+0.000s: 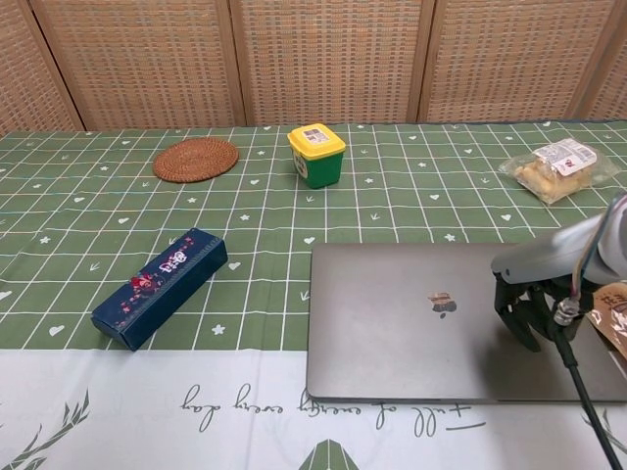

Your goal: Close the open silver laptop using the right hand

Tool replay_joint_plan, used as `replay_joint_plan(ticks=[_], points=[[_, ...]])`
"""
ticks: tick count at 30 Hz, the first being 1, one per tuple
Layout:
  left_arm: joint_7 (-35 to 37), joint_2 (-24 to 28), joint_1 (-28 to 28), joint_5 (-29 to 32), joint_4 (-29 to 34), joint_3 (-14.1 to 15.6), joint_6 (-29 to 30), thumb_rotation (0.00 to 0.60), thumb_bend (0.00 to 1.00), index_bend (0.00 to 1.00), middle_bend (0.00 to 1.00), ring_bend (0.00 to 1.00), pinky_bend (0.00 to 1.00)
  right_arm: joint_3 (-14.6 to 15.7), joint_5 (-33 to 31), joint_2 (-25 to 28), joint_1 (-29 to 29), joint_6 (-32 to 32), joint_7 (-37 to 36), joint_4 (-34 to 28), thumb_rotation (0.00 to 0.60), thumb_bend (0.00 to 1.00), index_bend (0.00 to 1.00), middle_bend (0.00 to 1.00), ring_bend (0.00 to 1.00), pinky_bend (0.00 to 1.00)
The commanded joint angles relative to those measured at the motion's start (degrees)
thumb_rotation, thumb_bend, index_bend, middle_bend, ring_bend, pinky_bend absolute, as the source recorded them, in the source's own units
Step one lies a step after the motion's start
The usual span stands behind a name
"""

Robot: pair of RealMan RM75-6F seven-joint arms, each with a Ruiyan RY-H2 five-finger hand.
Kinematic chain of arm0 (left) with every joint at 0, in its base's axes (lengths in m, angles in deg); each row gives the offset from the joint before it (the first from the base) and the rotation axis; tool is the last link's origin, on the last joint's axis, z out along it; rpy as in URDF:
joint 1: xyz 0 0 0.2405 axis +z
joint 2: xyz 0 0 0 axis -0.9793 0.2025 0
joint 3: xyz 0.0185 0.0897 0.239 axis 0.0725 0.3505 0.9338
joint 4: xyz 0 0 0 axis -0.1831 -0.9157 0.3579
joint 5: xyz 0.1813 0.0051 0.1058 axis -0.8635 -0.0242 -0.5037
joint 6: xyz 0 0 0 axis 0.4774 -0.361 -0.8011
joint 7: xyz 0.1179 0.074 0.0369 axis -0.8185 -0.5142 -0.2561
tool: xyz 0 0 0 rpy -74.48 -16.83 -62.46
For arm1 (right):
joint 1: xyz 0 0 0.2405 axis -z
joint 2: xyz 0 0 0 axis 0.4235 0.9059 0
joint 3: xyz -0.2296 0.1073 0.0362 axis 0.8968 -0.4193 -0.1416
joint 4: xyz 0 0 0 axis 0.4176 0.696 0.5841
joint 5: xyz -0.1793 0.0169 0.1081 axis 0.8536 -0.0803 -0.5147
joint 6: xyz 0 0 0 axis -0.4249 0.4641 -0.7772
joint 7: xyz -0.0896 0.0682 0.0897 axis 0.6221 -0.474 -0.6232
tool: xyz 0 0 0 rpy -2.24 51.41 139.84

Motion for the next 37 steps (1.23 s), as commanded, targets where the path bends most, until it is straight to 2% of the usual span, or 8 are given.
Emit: replay_joint_plan(ticks=[1,5,10,14,17,21,29,37], points=[[0.0,0.0,0.0,0.1,0.0,0.0,0.0,0.600,0.13,0.00,0.00,0.00,0.00,0.2,1.6,1.0,0.2,-0.4,-0.9,-0.8,0.600,1.00,0.57,0.41,0.35,0.38],[0.2,0.1,0.1,0.2,0.0,-0.2,0.2,0.600,0.13,0.00,0.00,0.00,0.00,-0.2,5.0,3.3,0.9,-0.8,-2.8,-2.7,0.600,0.99,0.50,0.33,0.27,0.29],[0.4,0.2,0.3,0.4,-0.1,-0.5,0.8,0.600,0.13,0.00,0.00,0.00,0.00,-0.1,16.0,7.3,4.7,-0.4,-7.6,-4.6,0.600,0.57,0.28,0.08,0.02,0.06],[0.2,-0.2,0.4,0.8,-0.6,-0.8,0.9,0.600,0.13,0.00,0.00,0.00,0.00,1.9,37.8,9.0,14.0,-4.9,-16.7,-3.1,0.600,0.35,0.13,0.00,0.00,0.01],[-0.2,-0.7,0.3,1.1,-1.1,-1.0,0.8,0.600,0.13,0.00,0.00,0.00,0.00,4.9,56.4,7.7,23.0,-10.3,-27.3,2.4,0.600,0.30,0.05,0.00,0.00,0.00],[-0.2,-1.3,0.5,1.1,-1.6,-1.2,1.5,0.600,0.13,0.00,0.00,0.00,0.00,8.3,73.7,5.6,32.5,-16.9,-44.6,12.1,0.600,0.26,0.00,0.00,0.00,0.00],[-0.5,-2.8,0.8,0.1,-3.3,-1.3,3.0,0.600,0.13,0.00,0.00,0.00,0.00,10.0,85.2,-1.5,45.1,-27.5,-65.1,38.0,0.600,0.20,0.00,0.00,0.00,0.00],[-1.4,-3.8,0.6,0.3,-3.9,-1.3,2.5,0.600,0.13,0.00,0.00,0.00,0.00,8.8,89.8,-5.2,49.2,-29.9,-69.4,48.4,0.600,0.19,0.00,0.00,0.00,0.00]])
